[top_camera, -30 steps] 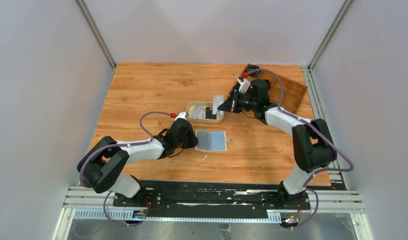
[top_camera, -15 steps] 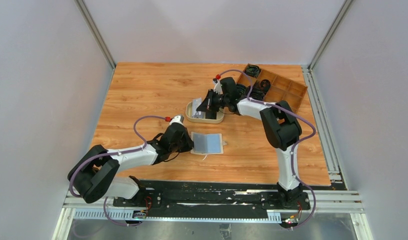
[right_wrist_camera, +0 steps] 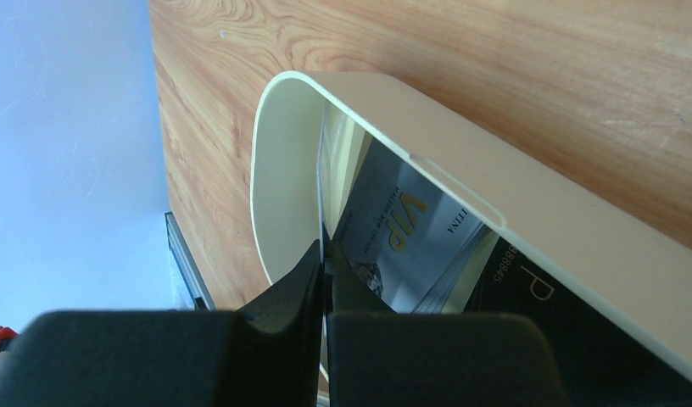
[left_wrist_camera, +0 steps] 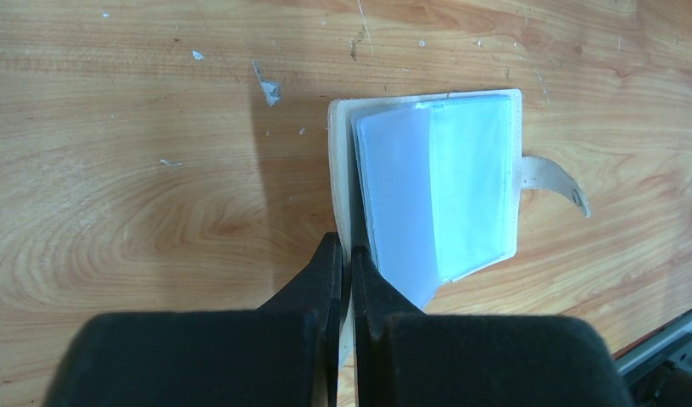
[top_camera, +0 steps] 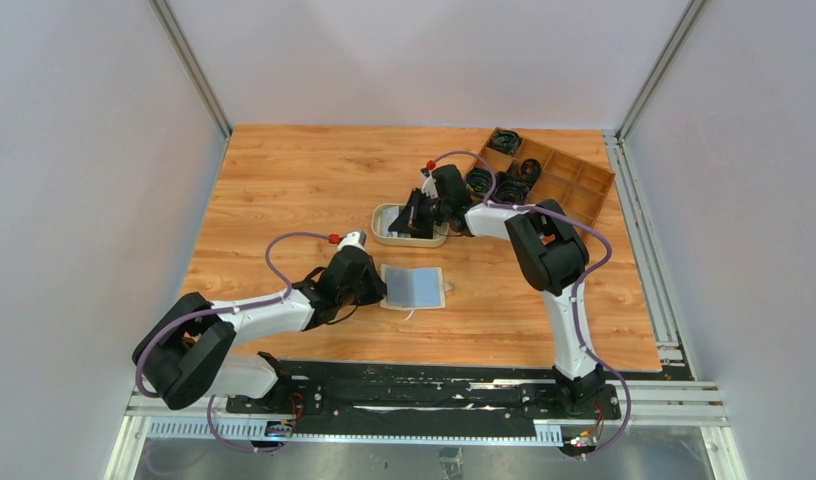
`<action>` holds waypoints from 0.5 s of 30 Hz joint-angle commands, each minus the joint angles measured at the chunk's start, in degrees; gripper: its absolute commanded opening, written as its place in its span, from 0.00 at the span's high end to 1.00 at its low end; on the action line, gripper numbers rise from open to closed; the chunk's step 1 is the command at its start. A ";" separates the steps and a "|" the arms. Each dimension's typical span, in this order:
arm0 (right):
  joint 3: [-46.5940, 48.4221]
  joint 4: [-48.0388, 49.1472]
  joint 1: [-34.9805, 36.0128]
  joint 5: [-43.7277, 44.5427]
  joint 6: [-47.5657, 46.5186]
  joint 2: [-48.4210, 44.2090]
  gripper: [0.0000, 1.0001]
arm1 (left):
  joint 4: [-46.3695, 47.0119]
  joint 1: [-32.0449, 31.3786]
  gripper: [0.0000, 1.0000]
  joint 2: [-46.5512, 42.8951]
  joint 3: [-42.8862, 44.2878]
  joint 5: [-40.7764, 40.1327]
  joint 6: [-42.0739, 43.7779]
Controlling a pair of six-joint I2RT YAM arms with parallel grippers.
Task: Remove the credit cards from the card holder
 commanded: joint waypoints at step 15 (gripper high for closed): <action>7.52 -14.75 0.71 2.60 -12.57 -4.12 0.48 | -5.44 -0.36 1.00 -0.64 -2.03 -2.28 1.45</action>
